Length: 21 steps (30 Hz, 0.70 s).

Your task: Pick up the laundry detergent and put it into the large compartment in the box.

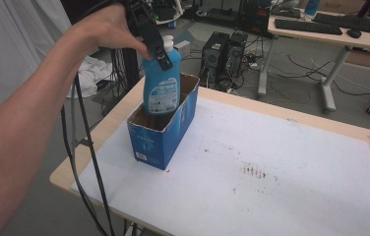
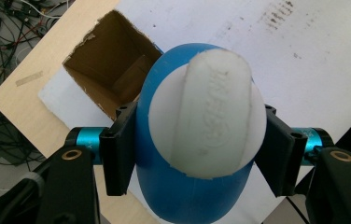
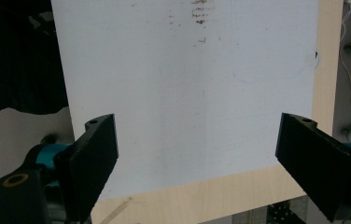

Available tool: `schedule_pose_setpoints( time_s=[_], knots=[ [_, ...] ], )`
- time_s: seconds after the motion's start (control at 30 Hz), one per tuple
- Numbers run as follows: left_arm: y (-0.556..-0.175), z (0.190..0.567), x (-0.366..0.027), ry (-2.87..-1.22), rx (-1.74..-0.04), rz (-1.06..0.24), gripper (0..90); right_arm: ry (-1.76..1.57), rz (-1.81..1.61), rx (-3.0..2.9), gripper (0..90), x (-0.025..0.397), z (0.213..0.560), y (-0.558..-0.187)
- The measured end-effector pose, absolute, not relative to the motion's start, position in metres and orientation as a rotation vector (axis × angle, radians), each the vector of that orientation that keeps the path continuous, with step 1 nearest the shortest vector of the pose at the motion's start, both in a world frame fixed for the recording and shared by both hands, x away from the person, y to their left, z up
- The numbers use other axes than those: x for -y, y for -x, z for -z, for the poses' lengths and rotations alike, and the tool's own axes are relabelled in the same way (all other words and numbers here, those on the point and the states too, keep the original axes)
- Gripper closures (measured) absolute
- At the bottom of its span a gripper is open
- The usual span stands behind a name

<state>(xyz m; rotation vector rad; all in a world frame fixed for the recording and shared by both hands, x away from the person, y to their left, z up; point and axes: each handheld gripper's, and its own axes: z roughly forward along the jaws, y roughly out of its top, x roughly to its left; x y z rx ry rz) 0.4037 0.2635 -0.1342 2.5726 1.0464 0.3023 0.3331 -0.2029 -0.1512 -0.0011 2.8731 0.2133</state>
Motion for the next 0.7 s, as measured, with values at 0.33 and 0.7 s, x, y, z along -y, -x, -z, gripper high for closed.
schedule_pose_setpoints(
  time_s=[0.33, 0.7],
  knots=[
    [-0.408, 0.166, -0.268, -2.579, -1.067, -0.274, 37.7, 0.0, -0.207, -2.877, 12.3, 0.202, 0.155, -0.335],
    [-0.414, 0.208, -0.266, -2.613, -1.077, -0.233, 37.7, -0.01, -0.201, -2.884, 12.3, 0.203, 0.159, -0.335]
  ],
)
